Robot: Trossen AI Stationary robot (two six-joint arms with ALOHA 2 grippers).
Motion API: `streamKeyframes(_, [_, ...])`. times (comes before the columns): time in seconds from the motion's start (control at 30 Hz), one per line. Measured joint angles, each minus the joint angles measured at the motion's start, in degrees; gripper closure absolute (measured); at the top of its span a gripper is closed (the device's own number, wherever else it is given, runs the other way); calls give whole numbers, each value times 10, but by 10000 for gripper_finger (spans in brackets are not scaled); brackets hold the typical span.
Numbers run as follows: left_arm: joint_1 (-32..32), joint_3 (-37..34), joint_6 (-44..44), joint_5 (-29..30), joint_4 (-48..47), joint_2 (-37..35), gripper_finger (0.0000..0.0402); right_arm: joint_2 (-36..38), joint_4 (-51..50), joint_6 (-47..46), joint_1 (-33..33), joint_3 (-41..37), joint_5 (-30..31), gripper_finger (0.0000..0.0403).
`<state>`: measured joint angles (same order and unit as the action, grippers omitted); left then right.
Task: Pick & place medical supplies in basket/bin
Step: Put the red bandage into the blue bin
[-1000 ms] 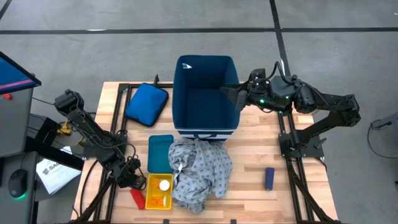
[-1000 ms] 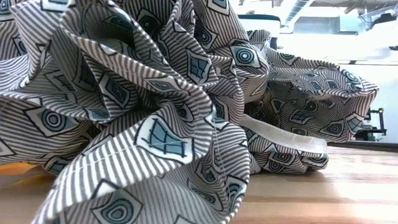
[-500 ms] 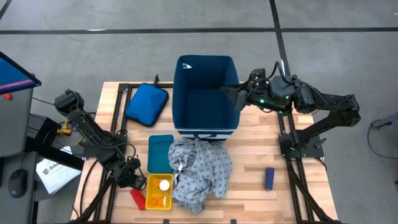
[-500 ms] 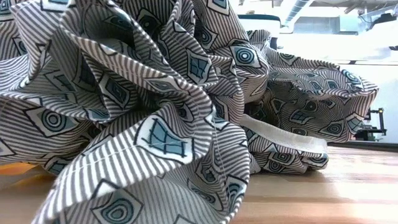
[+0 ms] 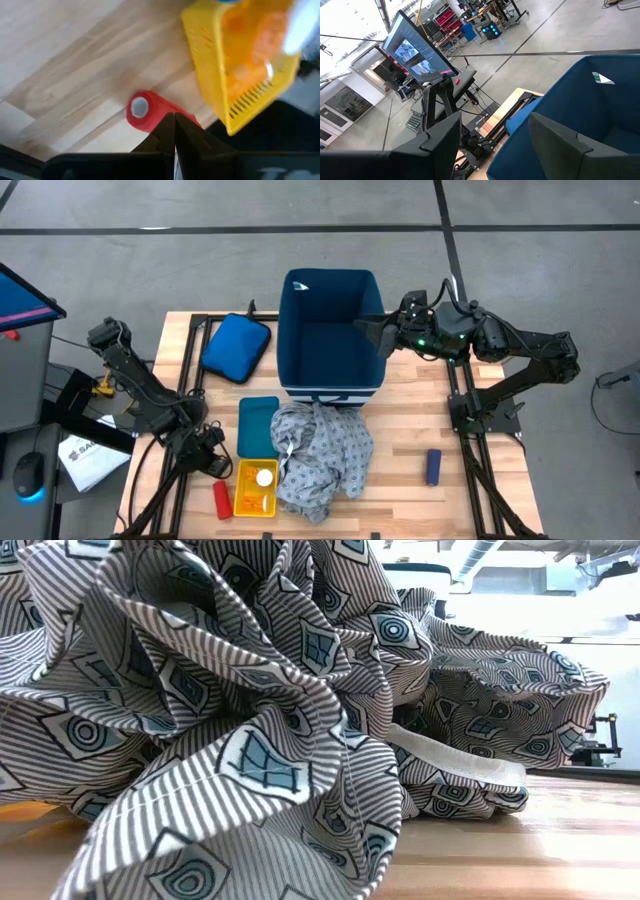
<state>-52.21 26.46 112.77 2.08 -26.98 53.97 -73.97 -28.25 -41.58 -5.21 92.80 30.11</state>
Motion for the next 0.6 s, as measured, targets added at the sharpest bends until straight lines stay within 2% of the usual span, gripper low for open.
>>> streamKeyframes(0.13, [0,0,-51,-11,22,-10,397,0,0,0,0,0,0,175])
streamKeyframes(0.2, [0,0,-78,-15,37,-10,381,0,0,0,0,0,0,175])
streamKeyframes(0.27, [0,0,-92,-14,43,-10,353,0,0,0,0,0,0,175])
streamKeyframes(0.5, [0,0,-107,-18,-1,-9,214,0,0,-5,-1,0,0,175])
streamKeyframes(0.6, [0,0,-127,-28,-2,-5,182,0,0,-5,-1,0,0,175])
